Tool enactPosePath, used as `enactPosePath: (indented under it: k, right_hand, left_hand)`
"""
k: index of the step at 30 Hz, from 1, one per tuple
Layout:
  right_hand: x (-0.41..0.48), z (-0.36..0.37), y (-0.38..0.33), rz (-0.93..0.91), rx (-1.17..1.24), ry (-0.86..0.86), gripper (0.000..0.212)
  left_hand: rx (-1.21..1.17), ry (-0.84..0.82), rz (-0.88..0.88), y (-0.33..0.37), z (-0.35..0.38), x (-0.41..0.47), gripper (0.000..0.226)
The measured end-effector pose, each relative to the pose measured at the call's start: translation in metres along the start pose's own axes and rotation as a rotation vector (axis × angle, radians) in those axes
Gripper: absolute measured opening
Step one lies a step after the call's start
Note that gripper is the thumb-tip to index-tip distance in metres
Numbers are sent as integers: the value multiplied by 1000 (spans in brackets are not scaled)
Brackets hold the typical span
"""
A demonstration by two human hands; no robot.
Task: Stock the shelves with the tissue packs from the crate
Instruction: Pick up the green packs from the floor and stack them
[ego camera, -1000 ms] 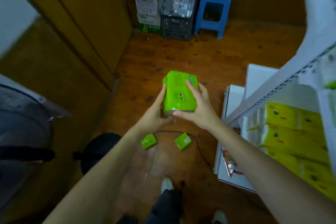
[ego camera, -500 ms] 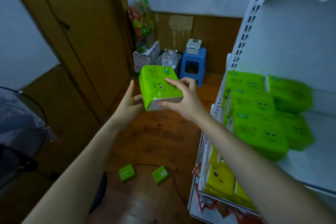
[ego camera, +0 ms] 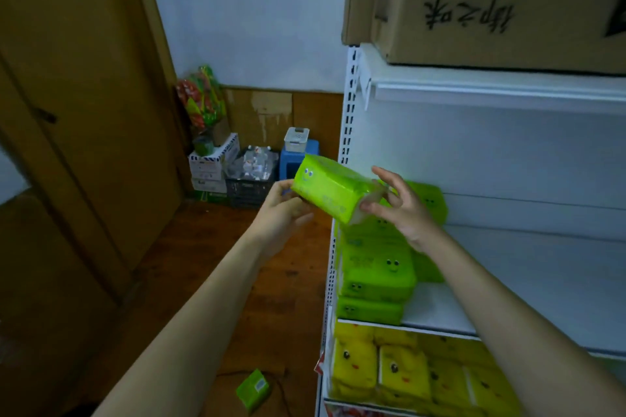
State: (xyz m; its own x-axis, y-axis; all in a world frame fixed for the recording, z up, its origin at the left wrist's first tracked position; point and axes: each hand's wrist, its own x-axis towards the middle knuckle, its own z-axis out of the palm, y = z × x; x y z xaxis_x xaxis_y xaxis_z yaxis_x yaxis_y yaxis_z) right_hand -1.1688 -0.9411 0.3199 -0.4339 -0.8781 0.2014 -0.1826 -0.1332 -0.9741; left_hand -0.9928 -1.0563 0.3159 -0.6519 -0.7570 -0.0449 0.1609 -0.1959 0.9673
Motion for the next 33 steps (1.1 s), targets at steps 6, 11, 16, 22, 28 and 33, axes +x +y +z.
enactPosePath:
  k: [6, 11, 16, 22, 28, 33]
  right_hand:
    - [-24, -44, 4, 48, 14, 212, 49]
    - [-46, -82, 3, 159, 213, 288, 34]
    - [-58, -117, 22, 158, 177, 395, 26]
    - [-47, -137, 57, 172, 28, 416, 28]
    - [-38, -132, 103, 146, -182, 265, 34]
    - [-34, -133, 103, 147, -218, 158, 37]
  left_hand:
    - [-60, -70, -100, -11, 47, 11, 16]
    - [151, -188, -71, -31, 89, 17, 17]
    - [321, -268, -14, -47, 137, 24, 19]
    - [1135, -244, 204, -58, 145, 54, 43]
    - [1543, -77, 31, -72, 115, 62, 54]
    - [1545, -137, -73, -77, 106, 56, 59]
